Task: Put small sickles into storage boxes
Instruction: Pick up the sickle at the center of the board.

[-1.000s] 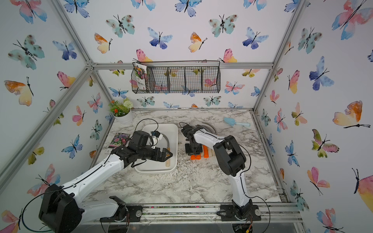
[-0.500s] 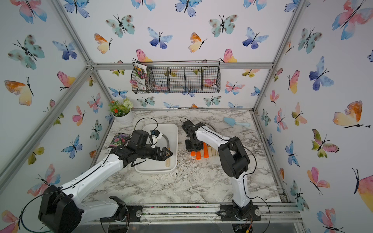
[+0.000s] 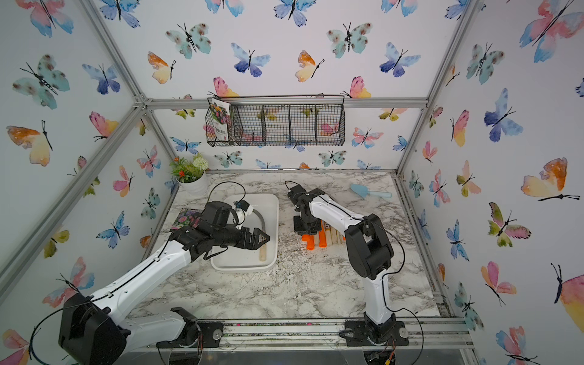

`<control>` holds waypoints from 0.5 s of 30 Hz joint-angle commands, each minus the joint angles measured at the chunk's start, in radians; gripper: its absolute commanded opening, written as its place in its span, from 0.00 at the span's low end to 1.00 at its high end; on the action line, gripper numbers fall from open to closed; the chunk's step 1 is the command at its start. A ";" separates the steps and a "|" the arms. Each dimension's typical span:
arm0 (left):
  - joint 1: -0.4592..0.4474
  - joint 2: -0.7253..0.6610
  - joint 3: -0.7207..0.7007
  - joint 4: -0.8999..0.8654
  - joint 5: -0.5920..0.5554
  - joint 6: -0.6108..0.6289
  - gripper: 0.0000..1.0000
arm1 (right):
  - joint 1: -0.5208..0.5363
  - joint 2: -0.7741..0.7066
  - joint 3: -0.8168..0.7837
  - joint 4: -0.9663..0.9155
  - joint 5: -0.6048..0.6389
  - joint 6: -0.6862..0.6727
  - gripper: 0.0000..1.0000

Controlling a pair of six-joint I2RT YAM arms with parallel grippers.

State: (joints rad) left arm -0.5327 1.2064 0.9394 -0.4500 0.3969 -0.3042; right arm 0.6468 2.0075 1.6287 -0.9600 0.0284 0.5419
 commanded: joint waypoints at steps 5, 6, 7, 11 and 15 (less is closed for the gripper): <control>-0.007 -0.048 0.023 -0.037 -0.016 -0.006 0.98 | -0.003 -0.062 0.061 -0.050 0.022 0.018 0.01; -0.007 -0.050 0.023 -0.039 -0.018 -0.005 0.98 | -0.003 -0.062 0.066 -0.052 0.024 0.019 0.01; -0.008 -0.055 0.024 -0.042 -0.020 -0.005 0.98 | -0.002 -0.066 0.074 -0.057 0.023 0.022 0.01; -0.007 -0.062 0.036 -0.057 -0.025 0.000 0.98 | -0.003 -0.078 0.103 -0.071 0.008 0.030 0.01; -0.007 -0.070 0.048 -0.074 -0.032 0.004 0.98 | -0.002 -0.093 0.108 -0.062 -0.011 0.036 0.01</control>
State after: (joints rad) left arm -0.5327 1.1622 0.9573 -0.4919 0.3813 -0.3073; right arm 0.6468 1.9469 1.7130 -0.9947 0.0265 0.5621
